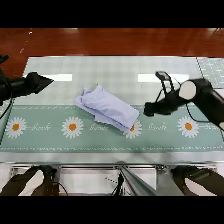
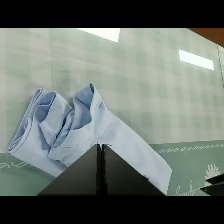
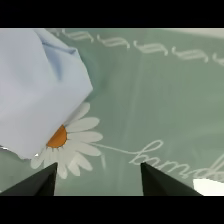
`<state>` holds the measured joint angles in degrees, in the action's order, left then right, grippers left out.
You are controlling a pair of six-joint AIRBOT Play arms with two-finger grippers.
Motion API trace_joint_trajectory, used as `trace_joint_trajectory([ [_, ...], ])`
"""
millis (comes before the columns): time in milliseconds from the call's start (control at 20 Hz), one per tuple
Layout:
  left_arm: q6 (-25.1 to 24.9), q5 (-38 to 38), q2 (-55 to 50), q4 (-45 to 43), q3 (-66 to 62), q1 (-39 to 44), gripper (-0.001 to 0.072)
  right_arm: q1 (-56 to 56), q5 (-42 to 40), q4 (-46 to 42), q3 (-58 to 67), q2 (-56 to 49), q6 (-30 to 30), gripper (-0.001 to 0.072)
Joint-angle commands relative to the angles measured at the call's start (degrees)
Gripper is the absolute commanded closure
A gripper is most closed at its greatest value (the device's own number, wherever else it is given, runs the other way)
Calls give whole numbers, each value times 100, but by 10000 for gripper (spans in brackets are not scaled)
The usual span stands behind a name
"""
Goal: Fold the shirts.
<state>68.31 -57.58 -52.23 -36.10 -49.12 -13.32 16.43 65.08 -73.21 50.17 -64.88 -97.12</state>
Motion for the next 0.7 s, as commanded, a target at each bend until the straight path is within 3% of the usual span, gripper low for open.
trace_joint_trajectory([
  [0,-11,-11,2,-42,4,2,686,-295,-1591,2144,-1574,352,-7,93],
  [100,-9,-9,2,-42,4,2,686,-39,-2583,3036,-2074,251,0,93],
  [250,-11,-9,2,-39,4,2,686,551,-3635,3469,-2190,-72,-7,93],
  [450,-9,-7,2,-39,4,2,686,1255,-5263,4684,-2190,-645,-7,113],
  [500,-11,-4,2,-42,4,2,686,1322,-5554,4828,-2190,-688,-2,268],
  [550,-9,-4,2,-42,4,2,686,1325,-5755,4813,-2177,-634,46,556],
  [600,-11,0,0,-39,4,2,686,1222,-5792,4708,-2127,-466,175,676],
  [650,-11,15,0,-42,4,2,686,1036,-5724,4404,-2031,-170,476,677],
])
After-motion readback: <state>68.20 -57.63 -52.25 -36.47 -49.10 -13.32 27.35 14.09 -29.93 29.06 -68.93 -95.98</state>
